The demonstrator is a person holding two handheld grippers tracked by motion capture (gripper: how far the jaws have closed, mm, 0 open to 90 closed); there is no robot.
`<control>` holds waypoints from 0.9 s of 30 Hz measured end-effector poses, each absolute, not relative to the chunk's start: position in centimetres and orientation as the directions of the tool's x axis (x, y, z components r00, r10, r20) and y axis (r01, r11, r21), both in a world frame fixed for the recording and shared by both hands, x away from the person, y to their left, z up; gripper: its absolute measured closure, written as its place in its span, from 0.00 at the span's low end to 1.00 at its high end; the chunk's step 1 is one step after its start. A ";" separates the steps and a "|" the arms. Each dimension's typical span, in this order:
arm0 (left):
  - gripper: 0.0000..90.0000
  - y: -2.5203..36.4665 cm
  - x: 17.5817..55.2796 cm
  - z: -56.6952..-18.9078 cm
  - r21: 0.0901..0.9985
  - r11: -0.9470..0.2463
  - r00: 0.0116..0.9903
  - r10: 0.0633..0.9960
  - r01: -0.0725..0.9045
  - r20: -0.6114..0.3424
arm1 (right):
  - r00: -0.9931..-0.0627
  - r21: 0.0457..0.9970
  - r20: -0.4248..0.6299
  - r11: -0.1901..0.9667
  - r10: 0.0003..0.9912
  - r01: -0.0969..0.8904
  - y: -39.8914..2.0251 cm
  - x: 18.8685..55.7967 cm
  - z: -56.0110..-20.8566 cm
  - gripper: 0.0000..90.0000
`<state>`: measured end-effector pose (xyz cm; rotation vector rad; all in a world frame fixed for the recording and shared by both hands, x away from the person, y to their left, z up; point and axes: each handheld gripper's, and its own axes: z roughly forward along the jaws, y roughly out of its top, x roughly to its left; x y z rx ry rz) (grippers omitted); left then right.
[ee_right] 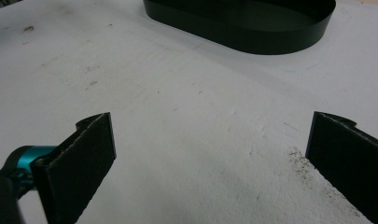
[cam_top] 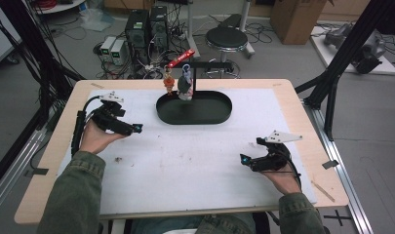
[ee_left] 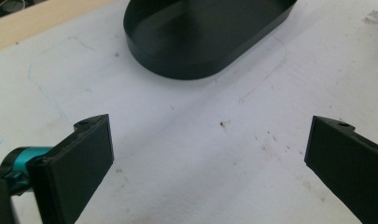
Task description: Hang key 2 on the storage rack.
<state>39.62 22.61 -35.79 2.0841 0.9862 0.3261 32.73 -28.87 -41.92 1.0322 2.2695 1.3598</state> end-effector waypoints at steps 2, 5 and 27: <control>0.02 22.8 39.2 -36.2 0.750 -0.389 0.662 0.745 0.534 -0.085 | -0.696 0.856 0.107 0.290 0.710 0.428 -28.9 32.7 -41.9 0.01; 0.02 23.3 38.5 -36.8 0.746 -0.384 0.652 0.753 0.543 -0.087 | -0.697 0.857 0.104 0.292 0.709 0.425 -28.9 32.7 -41.9 0.01; 0.02 25.6 33.9 -39.5 0.747 -0.396 0.630 0.776 0.534 -0.040 | -0.663 0.871 0.133 0.232 0.736 0.433 -30.3 32.5 -41.6 0.01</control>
